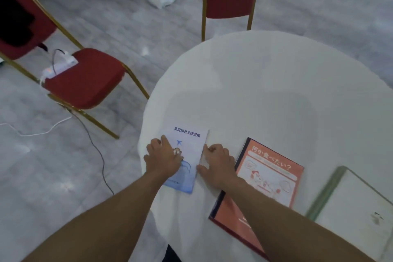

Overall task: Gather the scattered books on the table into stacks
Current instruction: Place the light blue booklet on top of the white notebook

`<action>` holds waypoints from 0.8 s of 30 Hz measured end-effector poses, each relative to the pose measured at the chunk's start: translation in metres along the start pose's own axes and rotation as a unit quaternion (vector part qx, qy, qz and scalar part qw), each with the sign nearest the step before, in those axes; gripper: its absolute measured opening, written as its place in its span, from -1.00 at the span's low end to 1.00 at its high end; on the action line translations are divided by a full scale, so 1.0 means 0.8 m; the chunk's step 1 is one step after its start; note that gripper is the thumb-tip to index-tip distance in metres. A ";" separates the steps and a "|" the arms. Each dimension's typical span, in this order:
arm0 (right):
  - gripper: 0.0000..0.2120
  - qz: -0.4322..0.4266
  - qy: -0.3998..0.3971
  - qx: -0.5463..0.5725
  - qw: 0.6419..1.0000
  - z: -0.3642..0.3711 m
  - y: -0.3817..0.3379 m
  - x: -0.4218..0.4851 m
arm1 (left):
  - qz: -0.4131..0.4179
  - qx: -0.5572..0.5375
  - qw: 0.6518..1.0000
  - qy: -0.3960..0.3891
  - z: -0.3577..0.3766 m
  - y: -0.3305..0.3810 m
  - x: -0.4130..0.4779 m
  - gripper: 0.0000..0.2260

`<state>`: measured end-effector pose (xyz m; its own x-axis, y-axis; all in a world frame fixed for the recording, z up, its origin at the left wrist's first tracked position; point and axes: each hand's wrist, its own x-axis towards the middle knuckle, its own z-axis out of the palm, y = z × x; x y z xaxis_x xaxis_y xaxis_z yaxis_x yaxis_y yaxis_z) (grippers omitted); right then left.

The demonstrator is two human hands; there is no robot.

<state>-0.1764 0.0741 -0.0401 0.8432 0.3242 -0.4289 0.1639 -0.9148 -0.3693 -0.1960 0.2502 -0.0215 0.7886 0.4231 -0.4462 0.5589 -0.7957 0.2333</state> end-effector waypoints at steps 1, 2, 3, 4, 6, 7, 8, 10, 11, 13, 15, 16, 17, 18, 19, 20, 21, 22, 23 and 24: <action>-0.32 0.009 -0.006 -0.008 1.000 0.002 -0.001 0.003 | -0.006 -0.013 1.000 -0.002 0.001 -0.002 0.004 -0.33; -0.29 0.016 -0.011 -0.011 1.000 0.004 0.000 0.005 | -0.011 -0.030 0.999 -0.006 0.002 -0.004 0.007 -0.33; -0.26 0.018 -0.014 -0.009 1.000 0.005 0.001 0.006 | -0.012 -0.052 0.999 -0.009 0.003 -0.005 0.009 -0.37; -0.25 0.019 -0.017 -0.003 1.000 0.006 0.002 0.007 | -0.009 -0.081 0.997 -0.011 0.003 -0.006 0.011 -0.43; -0.25 0.019 -0.024 0.018 0.999 0.004 0.004 0.008 | -0.001 -0.142 0.990 -0.007 0.001 -0.006 0.014 -0.56; -0.26 0.024 -0.029 0.031 0.999 0.001 0.003 0.008 | 0.002 -0.156 0.988 0.000 -0.002 -0.004 0.016 -0.62; -0.27 0.032 -0.035 0.046 0.998 -0.003 0.002 0.008 | 0.009 -0.162 0.987 0.009 -0.005 -0.002 0.017 -0.67; -0.35 0.052 -0.038 0.082 0.995 -0.013 0.001 0.008 | 0.038 -0.177 0.983 0.034 -0.015 0.007 0.017 -0.73; -0.42 0.060 -0.035 0.112 0.991 -0.019 0.000 0.007 | 0.054 -0.191 0.979 0.046 -0.021 0.014 0.016 -0.74; -0.60 0.074 -0.026 0.210 0.975 -0.032 0.000 0.005 | 0.079 -0.222 0.969 0.068 -0.033 0.030 0.013 -0.76; -0.69 0.092 -0.017 0.290 0.952 -0.048 0.003 -0.002 | 0.102 -0.247 0.960 0.083 -0.045 0.049 0.006 -0.76; -0.69 0.100 -0.018 0.310 0.945 -0.056 0.006 -0.007 | 0.116 -0.254 0.956 0.087 -0.051 0.058 0.003 -0.75; -0.67 0.106 -0.019 0.322 0.941 -0.064 0.010 -0.011 | 0.132 -0.256 0.954 0.087 -0.055 0.067 0.000 -0.74; -0.66 0.110 -0.015 0.330 0.937 -0.071 0.015 -0.015 | 0.149 -0.253 0.952 0.082 -0.057 0.075 -0.003 -0.73; -0.65 0.113 -0.004 0.339 0.934 -0.079 0.022 -0.020 | 0.169 -0.245 0.952 0.075 -0.059 0.084 -0.005 -0.71; -0.67 0.118 0.008 0.348 0.930 -0.086 0.030 -0.026 | 0.190 -0.233 0.951 0.067 -0.058 0.094 -0.006 -0.71; -0.70 0.126 0.025 0.356 0.926 -0.091 0.041 -0.031 | 0.210 -0.217 0.951 0.057 -0.055 0.104 -0.007 -0.73; -0.74 0.135 0.042 0.357 0.923 -0.098 0.053 -0.039 | 0.226 -0.204 0.952 0.045 -0.050 0.116 -0.009 -0.75; -0.76 0.145 0.057 0.357 0.921 -0.102 0.064 -0.045 | 0.234 -0.194 0.952 0.030 -0.045 0.127 -0.011 -0.78; -0.76 0.155 0.072 0.358 0.918 -0.106 0.078 -0.054 | 0.241 -0.185 0.953 0.010 -0.038 0.139 -0.016 -0.77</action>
<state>-0.1595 -0.0174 0.0255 0.8594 -0.0075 -0.5113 -0.4311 -0.5484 -0.7165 -0.1361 0.1697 0.0360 0.9791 0.0571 -0.1950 0.1793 -0.6942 0.6971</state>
